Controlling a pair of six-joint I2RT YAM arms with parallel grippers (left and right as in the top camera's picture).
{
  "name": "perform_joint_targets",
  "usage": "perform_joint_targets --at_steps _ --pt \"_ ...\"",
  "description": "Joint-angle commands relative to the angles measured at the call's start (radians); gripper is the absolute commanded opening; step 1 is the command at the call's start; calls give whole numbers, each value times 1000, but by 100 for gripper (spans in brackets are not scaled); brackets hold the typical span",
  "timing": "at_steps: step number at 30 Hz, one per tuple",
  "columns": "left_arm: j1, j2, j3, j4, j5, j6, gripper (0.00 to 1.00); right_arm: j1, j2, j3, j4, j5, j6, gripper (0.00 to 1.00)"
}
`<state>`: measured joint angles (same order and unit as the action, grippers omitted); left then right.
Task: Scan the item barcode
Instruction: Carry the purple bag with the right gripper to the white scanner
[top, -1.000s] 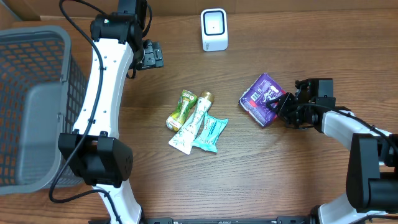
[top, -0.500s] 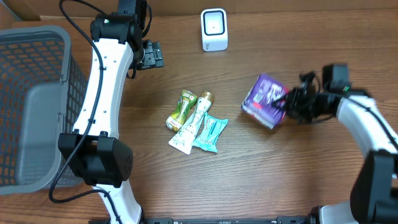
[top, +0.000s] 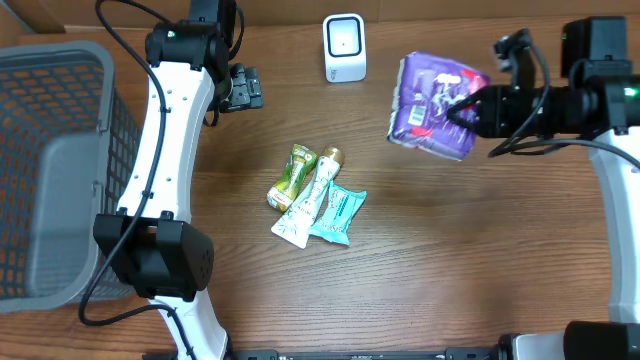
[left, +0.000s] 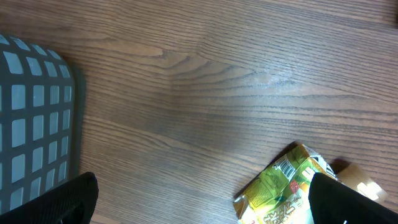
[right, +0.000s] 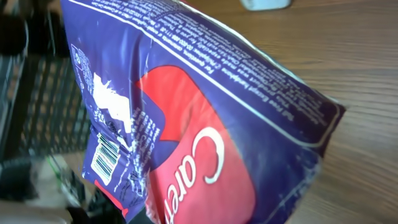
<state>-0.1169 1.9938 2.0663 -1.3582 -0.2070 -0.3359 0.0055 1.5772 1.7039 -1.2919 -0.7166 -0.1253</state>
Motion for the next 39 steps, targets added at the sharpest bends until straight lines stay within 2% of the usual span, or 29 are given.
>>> perform_joint_targets --at_steps 1,9,16,20,25,28,32,35,39 --pt "-2 -19 16 2 -10 7 99 39 -10 19 5 0 -75 5" --pt "-2 -19 16 2 -10 7 100 96 -10 19 57 12 -54 6" --pt "-2 -19 16 2 -10 7 100 138 -10 76 111 214 113 4" --pt "-2 -19 16 2 -10 7 100 195 -1 233 182 456 183 3" --pt "-1 -19 16 2 -10 7 100 294 65 334 274 817 181 4" --pt "-2 -19 16 2 -10 7 100 374 137 334 377 1110 107 4" --pt "-1 -19 16 2 -10 7 99 438 262 332 529 1384 -51 4" --pt "-1 -19 16 2 -10 7 100 455 364 332 671 1497 -169 4" --pt "-1 -19 16 2 -10 7 99 455 508 332 890 1535 -370 4"
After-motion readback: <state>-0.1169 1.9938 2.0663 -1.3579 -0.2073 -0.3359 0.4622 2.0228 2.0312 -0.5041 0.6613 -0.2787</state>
